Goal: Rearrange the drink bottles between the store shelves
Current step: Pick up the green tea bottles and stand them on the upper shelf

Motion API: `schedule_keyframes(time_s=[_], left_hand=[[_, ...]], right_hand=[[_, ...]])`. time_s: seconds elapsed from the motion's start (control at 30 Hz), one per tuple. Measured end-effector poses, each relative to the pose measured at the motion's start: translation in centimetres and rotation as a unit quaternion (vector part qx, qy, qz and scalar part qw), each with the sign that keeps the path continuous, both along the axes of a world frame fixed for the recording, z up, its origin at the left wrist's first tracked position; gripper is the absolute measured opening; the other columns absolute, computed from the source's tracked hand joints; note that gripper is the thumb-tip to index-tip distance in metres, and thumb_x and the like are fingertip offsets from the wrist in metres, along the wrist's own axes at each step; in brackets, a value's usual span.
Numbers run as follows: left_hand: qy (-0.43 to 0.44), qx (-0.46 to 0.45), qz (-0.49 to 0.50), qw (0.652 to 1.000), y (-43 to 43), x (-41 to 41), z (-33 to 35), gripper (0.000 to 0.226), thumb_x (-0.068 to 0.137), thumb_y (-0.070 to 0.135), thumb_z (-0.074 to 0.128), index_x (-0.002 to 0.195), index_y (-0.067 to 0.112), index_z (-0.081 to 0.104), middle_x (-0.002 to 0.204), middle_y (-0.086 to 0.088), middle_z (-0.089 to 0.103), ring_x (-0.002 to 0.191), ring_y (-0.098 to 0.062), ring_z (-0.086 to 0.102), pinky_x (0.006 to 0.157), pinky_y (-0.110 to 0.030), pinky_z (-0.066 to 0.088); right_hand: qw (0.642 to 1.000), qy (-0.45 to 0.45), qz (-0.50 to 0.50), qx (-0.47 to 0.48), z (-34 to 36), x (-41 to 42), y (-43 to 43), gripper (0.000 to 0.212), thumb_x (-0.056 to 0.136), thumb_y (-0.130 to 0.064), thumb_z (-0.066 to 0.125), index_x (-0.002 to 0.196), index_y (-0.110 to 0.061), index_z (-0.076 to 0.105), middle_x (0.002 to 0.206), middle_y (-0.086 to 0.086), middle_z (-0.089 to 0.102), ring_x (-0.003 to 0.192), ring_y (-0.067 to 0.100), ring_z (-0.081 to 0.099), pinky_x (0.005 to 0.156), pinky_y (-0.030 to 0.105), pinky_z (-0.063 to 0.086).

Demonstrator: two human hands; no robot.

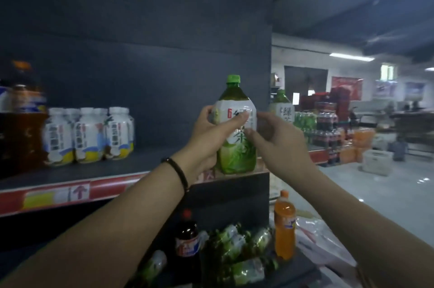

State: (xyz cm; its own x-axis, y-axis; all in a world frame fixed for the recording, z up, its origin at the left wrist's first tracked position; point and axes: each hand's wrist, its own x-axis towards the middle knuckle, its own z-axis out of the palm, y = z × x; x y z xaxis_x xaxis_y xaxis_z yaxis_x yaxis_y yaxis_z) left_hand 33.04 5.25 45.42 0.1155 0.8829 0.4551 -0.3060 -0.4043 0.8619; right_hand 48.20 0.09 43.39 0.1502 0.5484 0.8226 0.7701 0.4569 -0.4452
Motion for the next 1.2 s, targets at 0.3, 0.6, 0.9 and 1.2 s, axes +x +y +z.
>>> schedule_keyframes(time_s=[0.3, 0.6, 0.9, 1.2], left_hand=[[0.151, -0.013, 0.015, 0.988, 12.7, 6.8, 1.2, 0.067, 0.079, 0.034, 0.095, 0.130, 0.018, 0.055, 0.119, -0.006, 0.076, 0.104, -0.025, 0.077, 0.091, -0.049, 0.065], [0.480, 0.064, 0.145, 0.863, 13.5, 3.5, 1.3, 0.021, 0.097, 0.011, 0.072, 0.118, 0.011, 0.076, 0.110, -0.010, 0.076, 0.100, -0.030, 0.073, 0.090, -0.042, 0.063], [0.454, 0.322, 0.303, 0.774, -3.8, -12.5, -5.2, 0.009, 0.094, 0.029, 0.073, 0.101, 0.034, 0.071, 0.088, 0.019, 0.070, 0.079, 0.002, 0.063, 0.073, -0.025, 0.053], [0.401, 0.179, 0.379, 0.814, -10.3, -28.9, -22.4, 0.009, 0.098, 0.027, 0.071, 0.090, 0.029, 0.070, 0.075, 0.018, 0.068, 0.073, -0.003, 0.068, 0.065, -0.011, 0.049]], right_hand=[[0.983, -0.064, -0.073, -0.157, -2.5, 3.5, 8.6, 0.048, 0.099, -0.033, 0.067, 0.141, -0.020, 0.050, 0.134, 0.006, 0.058, 0.122, 0.027, 0.060, 0.105, 0.045, 0.052], [0.971, -0.128, -0.104, -0.171, -4.5, 2.5, 9.6, 0.024, 0.101, -0.032, 0.052, 0.105, -0.015, 0.068, 0.110, 0.014, 0.074, 0.107, 0.037, 0.067, 0.091, 0.046, 0.054], [0.991, -0.114, 0.010, 0.071, -10.3, -7.6, 3.1, 0.011, 0.090, -0.026, 0.061, 0.094, -0.017, 0.065, 0.092, 0.001, 0.062, 0.088, 0.023, 0.056, 0.075, 0.041, 0.047], [0.968, -0.131, 0.201, -0.077, -23.1, -23.2, 1.1, 0.003, 0.090, -0.029, 0.062, 0.090, -0.027, 0.060, 0.084, -0.009, 0.063, 0.077, 0.013, 0.061, 0.068, 0.041, 0.054]])
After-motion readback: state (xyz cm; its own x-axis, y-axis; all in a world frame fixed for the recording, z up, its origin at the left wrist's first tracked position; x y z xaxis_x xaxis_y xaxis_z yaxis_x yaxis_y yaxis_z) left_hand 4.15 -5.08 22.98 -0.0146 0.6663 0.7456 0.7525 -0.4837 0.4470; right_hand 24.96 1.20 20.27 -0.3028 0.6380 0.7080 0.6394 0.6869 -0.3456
